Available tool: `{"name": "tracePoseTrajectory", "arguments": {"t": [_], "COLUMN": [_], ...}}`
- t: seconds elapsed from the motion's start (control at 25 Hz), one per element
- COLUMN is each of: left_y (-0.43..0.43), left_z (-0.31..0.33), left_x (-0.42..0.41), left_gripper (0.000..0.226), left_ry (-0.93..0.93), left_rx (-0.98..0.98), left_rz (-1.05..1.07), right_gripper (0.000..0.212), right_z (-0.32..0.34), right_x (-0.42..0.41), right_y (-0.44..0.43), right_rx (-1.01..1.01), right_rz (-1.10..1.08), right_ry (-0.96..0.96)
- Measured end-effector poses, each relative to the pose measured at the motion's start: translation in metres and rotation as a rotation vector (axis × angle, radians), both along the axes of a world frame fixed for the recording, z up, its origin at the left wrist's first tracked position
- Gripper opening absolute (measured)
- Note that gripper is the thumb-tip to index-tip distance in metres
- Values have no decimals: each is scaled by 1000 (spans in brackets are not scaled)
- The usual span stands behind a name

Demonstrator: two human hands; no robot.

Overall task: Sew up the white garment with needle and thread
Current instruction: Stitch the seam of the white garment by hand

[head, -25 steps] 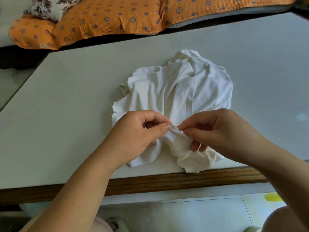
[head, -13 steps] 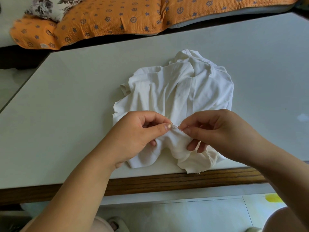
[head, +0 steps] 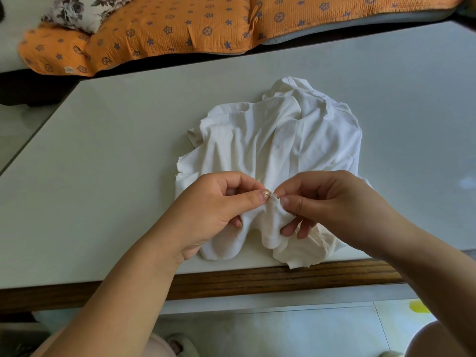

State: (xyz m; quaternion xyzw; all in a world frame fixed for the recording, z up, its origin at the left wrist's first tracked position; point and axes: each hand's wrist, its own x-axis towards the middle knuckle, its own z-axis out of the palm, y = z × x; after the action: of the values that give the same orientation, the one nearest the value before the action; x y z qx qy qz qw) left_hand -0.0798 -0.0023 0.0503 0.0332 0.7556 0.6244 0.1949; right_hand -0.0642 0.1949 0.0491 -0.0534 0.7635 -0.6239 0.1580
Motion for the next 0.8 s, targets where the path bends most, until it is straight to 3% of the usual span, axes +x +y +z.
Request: {"name": "tracePoseTrajectory", "arguments": {"t": [0.12, 0.32, 0.56, 0.8], "left_y": [1, 6, 8, 6], "left_z": [-2, -7, -10, -8], "left_x": [0, 0, 0, -1], "left_gripper": [21, 4, 18, 37], "left_ry": [-10, -22, -56, -64], "left_rx": [9, -19, -37, 27], "left_rz": [22, 39, 19, 58], "right_gripper": [11, 7, 9, 13], "right_z": [-2, -6, -10, -5], "right_x": [0, 4, 8, 1], "right_y": [-1, -4, -14, -8], "right_rx": [-2, 40, 5, -203], "right_rz": [-41, -7, -35, -110], "right_ry": [7, 48, 135, -2]}}
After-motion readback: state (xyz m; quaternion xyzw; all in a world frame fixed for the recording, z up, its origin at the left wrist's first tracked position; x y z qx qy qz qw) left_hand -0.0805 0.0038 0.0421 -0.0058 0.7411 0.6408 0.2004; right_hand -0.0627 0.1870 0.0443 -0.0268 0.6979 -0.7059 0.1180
